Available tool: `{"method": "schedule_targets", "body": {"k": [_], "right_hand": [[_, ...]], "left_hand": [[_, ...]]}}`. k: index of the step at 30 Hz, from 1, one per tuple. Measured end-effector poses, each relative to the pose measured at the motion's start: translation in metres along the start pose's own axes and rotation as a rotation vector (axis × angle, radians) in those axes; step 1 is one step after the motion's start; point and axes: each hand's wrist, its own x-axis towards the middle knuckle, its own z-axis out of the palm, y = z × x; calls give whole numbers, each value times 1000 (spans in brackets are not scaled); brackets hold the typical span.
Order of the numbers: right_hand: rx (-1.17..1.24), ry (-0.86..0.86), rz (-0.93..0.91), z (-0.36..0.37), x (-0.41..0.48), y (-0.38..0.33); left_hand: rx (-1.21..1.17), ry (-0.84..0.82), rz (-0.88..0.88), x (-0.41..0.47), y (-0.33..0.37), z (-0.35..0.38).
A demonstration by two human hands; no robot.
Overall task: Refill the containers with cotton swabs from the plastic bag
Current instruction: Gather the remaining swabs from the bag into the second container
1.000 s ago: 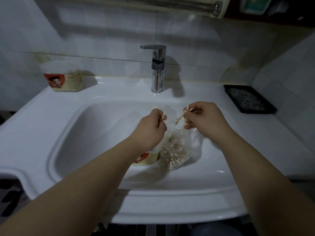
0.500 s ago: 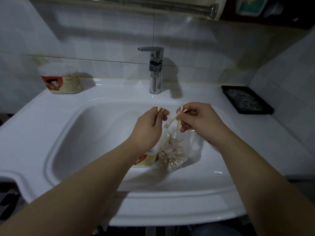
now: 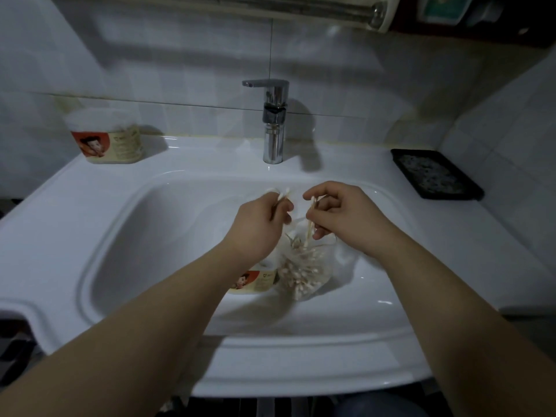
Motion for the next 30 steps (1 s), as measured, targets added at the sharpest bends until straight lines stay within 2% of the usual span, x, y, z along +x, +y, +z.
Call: {"method": "schedule_targets", "body": {"k": [3, 7, 13, 17, 19, 22, 27, 30], "right_hand": [[-41, 25, -1, -1, 1, 1], [-73, 24, 25, -1, 5, 5], [55, 100, -33, -2, 4, 0], [242, 162, -75, -5, 4, -3], [283, 152, -80, -3, 4, -3], [262, 119, -87, 2, 4, -2], [132, 127, -47, 4, 7, 1], [142, 188, -33, 3, 10, 5]], "left_hand": [[-165, 121, -97, 0, 4, -3], [-306, 228, -42, -2, 11, -7], [-526, -19, -72, -8, 15, 3], [-407, 12, -124, -7, 11, 7], [-515, -49, -193, -7, 12, 6], [-637, -186, -241, -9, 17, 5], [-537, -302, -248, -9, 16, 8], [-536, -298, -292, -7, 14, 8]]}}
